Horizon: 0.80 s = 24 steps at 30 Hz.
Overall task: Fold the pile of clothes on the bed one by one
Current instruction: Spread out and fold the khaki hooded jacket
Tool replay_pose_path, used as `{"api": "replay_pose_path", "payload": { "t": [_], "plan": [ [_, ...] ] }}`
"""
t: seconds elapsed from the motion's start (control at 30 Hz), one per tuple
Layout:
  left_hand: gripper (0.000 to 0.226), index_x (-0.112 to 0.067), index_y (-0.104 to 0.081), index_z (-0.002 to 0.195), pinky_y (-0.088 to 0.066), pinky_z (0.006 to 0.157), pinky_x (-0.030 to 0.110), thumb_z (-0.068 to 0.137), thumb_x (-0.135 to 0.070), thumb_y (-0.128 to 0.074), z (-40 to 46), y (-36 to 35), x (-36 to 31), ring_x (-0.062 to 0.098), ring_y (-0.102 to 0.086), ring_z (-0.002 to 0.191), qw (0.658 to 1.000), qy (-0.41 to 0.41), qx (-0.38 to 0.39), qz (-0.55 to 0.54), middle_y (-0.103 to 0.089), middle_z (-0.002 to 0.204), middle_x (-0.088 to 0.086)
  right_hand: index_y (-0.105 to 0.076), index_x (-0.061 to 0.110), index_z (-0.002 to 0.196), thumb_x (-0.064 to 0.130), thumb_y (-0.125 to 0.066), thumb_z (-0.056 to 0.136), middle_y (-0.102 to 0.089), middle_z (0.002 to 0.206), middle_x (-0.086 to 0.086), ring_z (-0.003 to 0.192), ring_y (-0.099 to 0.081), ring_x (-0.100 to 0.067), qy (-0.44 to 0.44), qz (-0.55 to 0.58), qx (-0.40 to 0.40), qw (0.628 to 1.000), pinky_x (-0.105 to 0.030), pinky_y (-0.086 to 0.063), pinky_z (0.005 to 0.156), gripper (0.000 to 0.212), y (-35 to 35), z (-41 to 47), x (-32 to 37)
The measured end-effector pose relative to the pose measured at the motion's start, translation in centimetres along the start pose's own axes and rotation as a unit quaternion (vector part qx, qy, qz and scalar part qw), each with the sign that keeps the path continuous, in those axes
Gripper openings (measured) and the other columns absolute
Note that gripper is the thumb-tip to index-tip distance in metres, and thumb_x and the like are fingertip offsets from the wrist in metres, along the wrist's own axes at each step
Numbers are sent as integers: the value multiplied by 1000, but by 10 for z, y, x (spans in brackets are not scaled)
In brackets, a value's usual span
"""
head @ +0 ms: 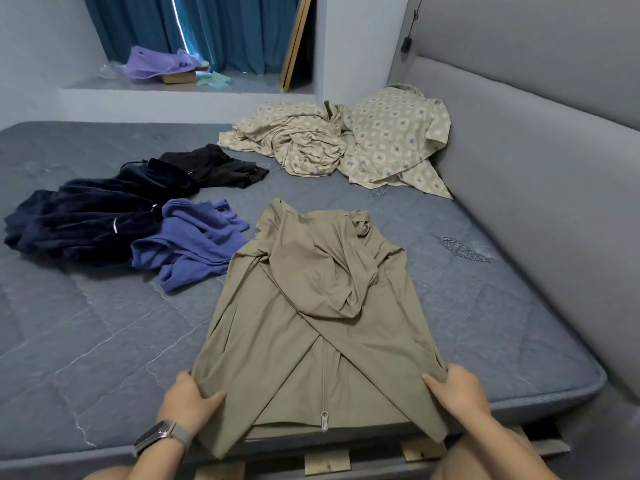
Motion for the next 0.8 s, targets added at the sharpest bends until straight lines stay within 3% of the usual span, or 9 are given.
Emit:
{"api": "replay_pose_path", "payload": {
  "t": [0.07,0.17,0.3,0.37,0.43,0.5,0.57,0.7,0.8],
  "plan": [
    [51,-8,-64,98,-46,78,34,62,-42,-80,-6,3,-9,36,-62,104,998,-3,10,-60,-68,104,19,-67,7,98,29,-69,82,-70,99,-13,94,-64,-31,-4,107,18,994,-33,-50,76,27,4,2,12],
    [38,-19,-65,73,-43,69,32,53,-51,-65,-13,14,-12,31,-63,87,992,3,23,-124,-69,84,10,-70,2,91,5,-70,74,-69,79,-11,79,-65,-28,-45,250,58,965,-33,-53,69,17,16,3,24],
    [29,-15,-67,78,-49,64,32,65,-38,-79,-20,17,3,25,-63,76,980,-16,22,-196,-70,80,7,-61,6,102,-9,-66,75,-63,79,-6,73,-59,-24,-39,320,51,945,-27,-44,57,31,37,-5,25],
    [18,-2,-65,85,-50,47,27,77,-11,-78,-24,17,9,25,-60,63,960,8,42,-276,-67,75,15,-53,13,111,-13,-65,74,-61,82,-9,69,-58,-24,-43,377,51,924,-27,-43,53,47,43,-9,18],
    [17,8,-59,92,-44,37,24,82,0,-70,-25,16,13,26,-53,53,938,31,77,-336,-60,68,18,-48,20,117,-13,-68,70,-62,88,-14,68,-59,-27,-57,419,73,903,-26,-47,50,61,48,-12,13],
    [14,7,-56,93,-44,38,24,85,1,-65,-26,20,9,24,-49,53,916,42,87,-389,-56,63,16,-48,20,118,-11,-72,65,-63,89,-16,68,-60,-28,-64,434,101,893,-27,-50,48,66,51,-12,11],
    [8,2,-58,91,-45,44,24,87,-2,-64,-27,26,2,23,-49,56,901,46,83,-423,-56,61,12,-53,13,115,-13,-69,71,-64,88,-15,69,-60,-27,-56,439,102,891,-25,-50,47,53,56,-13,13],
    [6,1,-60,84,-46,53,26,86,-2,-65,-33,26,-10,19,-52,52,904,30,54,-422,-58,59,8,-58,2,117,-14,-70,72,-65,98,-19,78,-61,-29,-62,513,51,854,-31,-51,65,49,60,-5,18],
    [9,2,-62,85,-52,65,39,82,0,-70,-41,13,-17,25,-58,59,905,45,61,-420,-64,62,13,-60,7,107,-1,-90,45,-65,99,-21,82,-62,-31,-92,593,65,797,-38,-55,69,69,48,-12,26]
  ]
}}
Point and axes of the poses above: each hand's wrist, its own z-axis towards the middle knuckle, its own y-axis out of the back of the hand, x = y × z, the point moved 1 cm from there along z, towards the middle knuckle
